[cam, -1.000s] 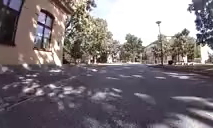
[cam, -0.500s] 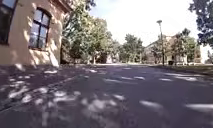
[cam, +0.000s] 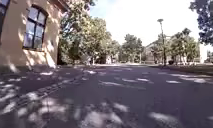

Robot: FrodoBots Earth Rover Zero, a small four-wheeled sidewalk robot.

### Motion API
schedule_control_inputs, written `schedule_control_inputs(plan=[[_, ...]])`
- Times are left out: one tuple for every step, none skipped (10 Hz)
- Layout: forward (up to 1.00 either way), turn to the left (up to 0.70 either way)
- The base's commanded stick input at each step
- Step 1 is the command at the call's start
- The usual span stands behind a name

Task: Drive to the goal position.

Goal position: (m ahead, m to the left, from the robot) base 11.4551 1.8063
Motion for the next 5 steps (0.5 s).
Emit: schedule_control_inputs(plan=[[0.70,0.00],[0.70,0.00],[0.70,0.00],[0.70,0.00],[0.70,0.00]])
